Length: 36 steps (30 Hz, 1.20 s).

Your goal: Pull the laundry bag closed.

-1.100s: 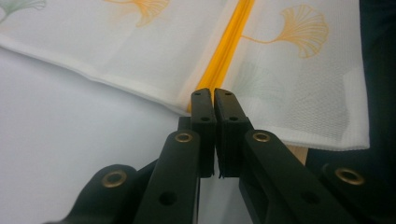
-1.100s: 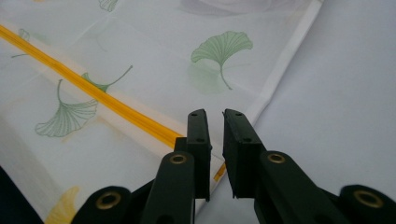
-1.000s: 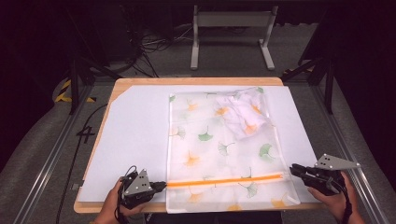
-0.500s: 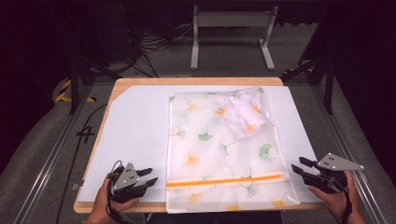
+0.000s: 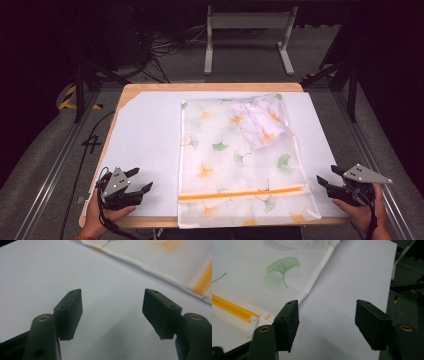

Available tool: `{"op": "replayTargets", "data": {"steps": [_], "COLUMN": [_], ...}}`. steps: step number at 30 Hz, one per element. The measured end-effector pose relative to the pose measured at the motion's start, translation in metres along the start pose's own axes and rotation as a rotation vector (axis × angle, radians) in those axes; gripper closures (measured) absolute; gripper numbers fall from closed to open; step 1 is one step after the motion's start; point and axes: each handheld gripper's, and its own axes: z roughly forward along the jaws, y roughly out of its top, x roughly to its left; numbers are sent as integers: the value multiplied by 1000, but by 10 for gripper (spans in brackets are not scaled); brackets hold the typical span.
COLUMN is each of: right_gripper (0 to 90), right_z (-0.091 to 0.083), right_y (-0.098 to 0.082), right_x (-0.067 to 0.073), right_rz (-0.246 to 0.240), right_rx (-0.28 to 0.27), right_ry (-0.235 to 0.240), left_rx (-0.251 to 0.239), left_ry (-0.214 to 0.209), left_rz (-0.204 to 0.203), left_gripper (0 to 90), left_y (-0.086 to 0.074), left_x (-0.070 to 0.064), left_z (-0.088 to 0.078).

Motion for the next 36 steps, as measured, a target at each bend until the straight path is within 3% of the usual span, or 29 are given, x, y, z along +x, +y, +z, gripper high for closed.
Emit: {"op": "replayTargets", "data": {"steps": [2,5,8,11,17,23,24,36], "right_gripper": [330,270,221,182,164,166,166,161], "right_z": [1,2,2,1,1,2,2,4], "right_y": [-2,-5,-8,-10,-11,-10,-10,-8], "right_x": [-1,-5,-8,-11,-8,-3,-2,2], "right_rz": [-17,3,23,44,24,-2,-3,-21], "right_rx": [7,6,-1,-10,-10,-1,-3,4], "right_ry": [-27,-44,-65,-69,-80,-96,-99,-98], "left_rx": [-9,-6,-9,-33,-22,-54,-45,-24], "left_ry": [8,20,47,43,42,22,18,27], "left_rz": [-28,-60,-56,-83,-79,-83,-95,-71], "left_gripper": [277,193,137,101,84,84,85,88], "left_y": [-3,-5,-6,-6,-7,-5,-6,-6], "left_x": [5,11,13,16,15,13,12,10], "left_z": [-2,-3,-4,-5,-3,-4,-3,-3]}}
